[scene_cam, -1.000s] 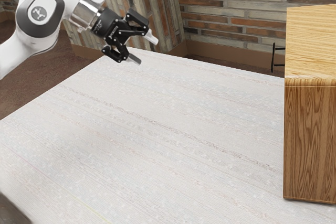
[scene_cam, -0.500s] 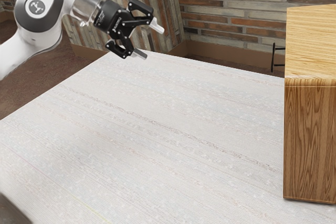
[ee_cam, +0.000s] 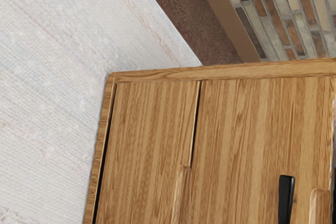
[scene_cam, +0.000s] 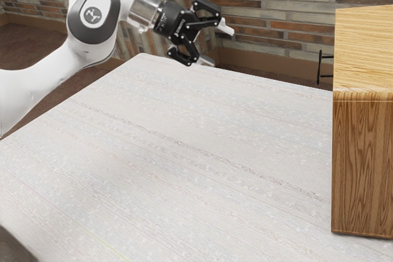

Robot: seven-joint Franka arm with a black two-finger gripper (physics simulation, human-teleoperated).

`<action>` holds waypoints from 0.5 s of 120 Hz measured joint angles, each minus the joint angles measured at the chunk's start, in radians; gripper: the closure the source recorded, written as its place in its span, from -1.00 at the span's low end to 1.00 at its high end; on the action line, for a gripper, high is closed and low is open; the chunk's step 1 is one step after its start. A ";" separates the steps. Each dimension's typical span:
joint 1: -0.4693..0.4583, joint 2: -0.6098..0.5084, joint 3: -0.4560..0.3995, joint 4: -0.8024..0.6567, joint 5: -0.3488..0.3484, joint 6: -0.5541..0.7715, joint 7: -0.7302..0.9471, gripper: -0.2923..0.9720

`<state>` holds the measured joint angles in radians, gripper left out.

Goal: Pull the drawer handle with one arm to open the drawer

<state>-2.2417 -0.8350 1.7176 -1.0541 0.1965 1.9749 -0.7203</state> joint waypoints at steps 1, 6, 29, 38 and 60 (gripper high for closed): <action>-0.008 -0.002 0.003 0.006 0.000 0.002 0.000 -0.39; -0.043 -0.008 0.014 0.032 0.001 0.009 -0.002 -0.39; -0.143 0.002 0.024 0.116 0.001 0.008 -0.019 -0.36; -0.173 0.015 0.050 0.171 0.003 -0.029 -0.037 -0.33; -0.274 0.039 0.138 0.269 0.024 -0.135 -0.103 -0.27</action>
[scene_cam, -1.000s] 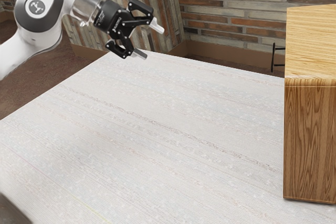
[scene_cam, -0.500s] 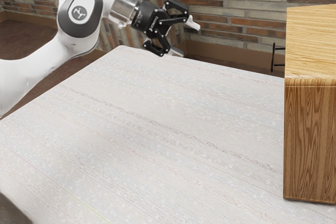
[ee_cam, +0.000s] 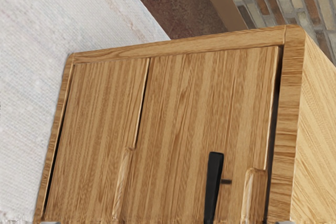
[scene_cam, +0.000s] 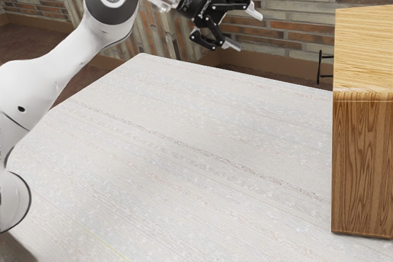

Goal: Pull the drawer handle with one arm to open the drawer

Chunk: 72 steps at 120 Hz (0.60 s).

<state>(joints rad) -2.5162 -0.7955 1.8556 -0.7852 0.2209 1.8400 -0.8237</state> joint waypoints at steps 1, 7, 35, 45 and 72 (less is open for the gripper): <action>-0.003 0.000 0.001 0.003 0.000 -0.004 -0.003 -0.27; -0.023 0.000 0.006 0.024 0.002 -0.026 -0.020 -0.26; -0.089 -0.008 0.065 0.066 0.001 -0.074 -0.082 -0.23; -0.098 -0.020 0.070 0.067 -0.001 -0.076 -0.098 -0.21; -0.142 -0.056 0.069 0.064 0.001 -0.045 -0.112 -0.17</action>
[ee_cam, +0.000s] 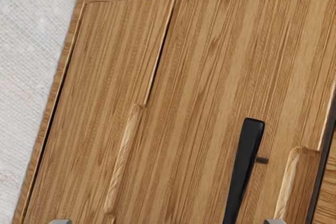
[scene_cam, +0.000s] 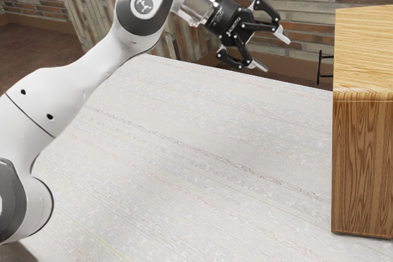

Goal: Pull the drawer handle with one arm to open the drawer

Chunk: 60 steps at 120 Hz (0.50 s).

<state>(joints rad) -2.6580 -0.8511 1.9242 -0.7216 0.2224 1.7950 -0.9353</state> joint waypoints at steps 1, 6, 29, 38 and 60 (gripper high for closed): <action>-0.001 -0.001 0.000 0.000 0.000 0.002 0.001 -0.17; -0.003 -0.003 -0.001 -0.003 0.001 0.015 0.010 -0.15; -0.008 -0.013 -0.009 -0.032 0.003 0.066 0.052 -0.25; -0.009 -0.019 -0.014 -0.043 0.003 0.082 0.065 -0.34; -0.011 -0.035 -0.015 -0.068 0.006 0.121 0.093 -0.37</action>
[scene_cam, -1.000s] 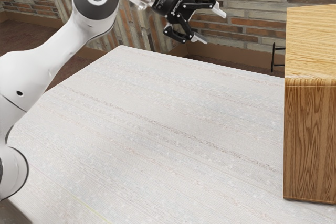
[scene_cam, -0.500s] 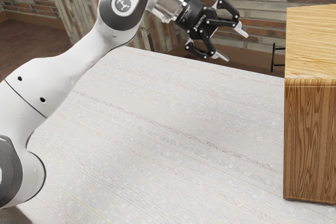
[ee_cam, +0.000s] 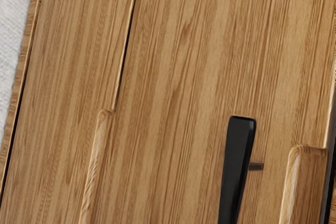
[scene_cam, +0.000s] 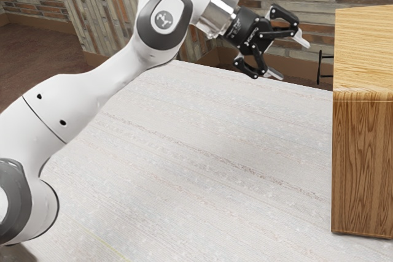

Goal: Pull the drawer handle with one arm to open the drawer

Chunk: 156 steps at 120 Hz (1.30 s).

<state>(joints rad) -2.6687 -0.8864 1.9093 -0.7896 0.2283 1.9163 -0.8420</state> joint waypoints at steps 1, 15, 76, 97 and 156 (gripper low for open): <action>0.000 -0.001 0.000 0.000 0.000 0.001 0.001 -0.36; -0.002 -0.006 -0.007 -0.011 -0.004 0.018 0.016 -0.22; -0.036 -0.051 0.009 -0.011 -0.001 0.110 0.063 -0.10; -0.037 -0.053 0.008 -0.013 0.000 0.122 0.072 0.05; -0.038 -0.044 0.002 -0.015 0.000 0.128 0.085 0.27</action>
<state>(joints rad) -2.7071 -0.9305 1.9118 -0.8045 0.2280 2.0446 -0.7569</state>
